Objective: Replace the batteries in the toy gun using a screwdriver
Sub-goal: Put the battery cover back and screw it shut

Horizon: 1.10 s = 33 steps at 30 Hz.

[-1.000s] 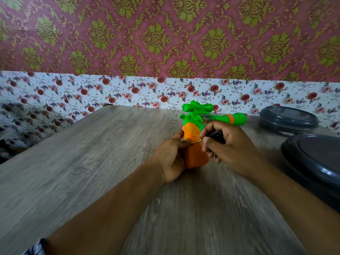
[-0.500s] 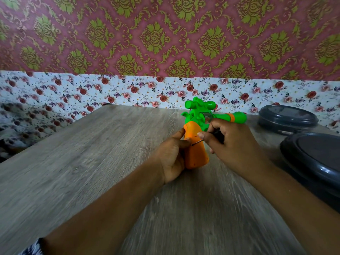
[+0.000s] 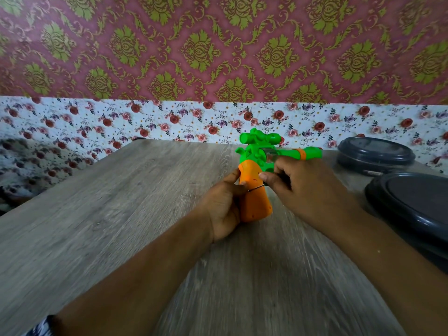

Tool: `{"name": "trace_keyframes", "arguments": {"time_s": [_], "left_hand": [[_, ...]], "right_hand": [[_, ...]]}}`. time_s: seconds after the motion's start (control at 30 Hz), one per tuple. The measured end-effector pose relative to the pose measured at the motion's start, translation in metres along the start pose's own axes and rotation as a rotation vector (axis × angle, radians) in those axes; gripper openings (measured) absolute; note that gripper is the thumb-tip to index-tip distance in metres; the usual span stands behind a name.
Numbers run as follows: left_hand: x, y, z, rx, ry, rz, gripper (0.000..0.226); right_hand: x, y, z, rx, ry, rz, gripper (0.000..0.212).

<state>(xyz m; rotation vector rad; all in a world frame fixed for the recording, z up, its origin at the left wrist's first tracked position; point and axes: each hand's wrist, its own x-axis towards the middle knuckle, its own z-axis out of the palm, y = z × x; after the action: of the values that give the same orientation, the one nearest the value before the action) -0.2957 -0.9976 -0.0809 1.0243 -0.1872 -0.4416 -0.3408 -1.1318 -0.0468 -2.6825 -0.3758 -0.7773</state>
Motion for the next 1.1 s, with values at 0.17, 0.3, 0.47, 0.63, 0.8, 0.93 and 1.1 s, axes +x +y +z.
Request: {"name": "trace_keyframes", "arguments": {"time_s": [0.17, 0.3, 0.47, 0.63, 0.8, 0.93, 1.1], "left_hand": [[-0.001, 0.0, -0.001, 0.028, -0.036, -0.008, 0.049], [-0.001, 0.001, -0.001, 0.034, -0.031, -0.015, 0.05], [-0.002, 0.0, 0.0, 0.024, -0.01, -0.003, 0.052], [0.0, -0.001, -0.002, 0.044, -0.047, 0.007, 0.05], [0.0, 0.0, -0.001, 0.046, -0.015, -0.012, 0.052], [0.002, -0.001, -0.003, 0.025, 0.0, -0.011, 0.053], [0.001, -0.002, -0.001, 0.044, 0.005, 0.0, 0.053]], "right_hand": [[-0.003, -0.005, 0.002, -0.015, -0.086, -0.053, 0.016], [0.0, -0.009, -0.001, 0.138, -0.159, -0.059, 0.01], [0.0, -0.011, -0.006, -0.063, -0.067, -0.016, 0.023], [-0.005, -0.018, -0.007, -0.253, -0.08, -0.015, 0.036], [-0.003, -0.016, -0.008, 0.026, -0.207, 0.051, 0.013], [0.0, -0.009, -0.007, 0.005, -0.138, 0.045, 0.014], [-0.003, -0.012, -0.007, -0.199, 0.014, 0.046, 0.039]]}}
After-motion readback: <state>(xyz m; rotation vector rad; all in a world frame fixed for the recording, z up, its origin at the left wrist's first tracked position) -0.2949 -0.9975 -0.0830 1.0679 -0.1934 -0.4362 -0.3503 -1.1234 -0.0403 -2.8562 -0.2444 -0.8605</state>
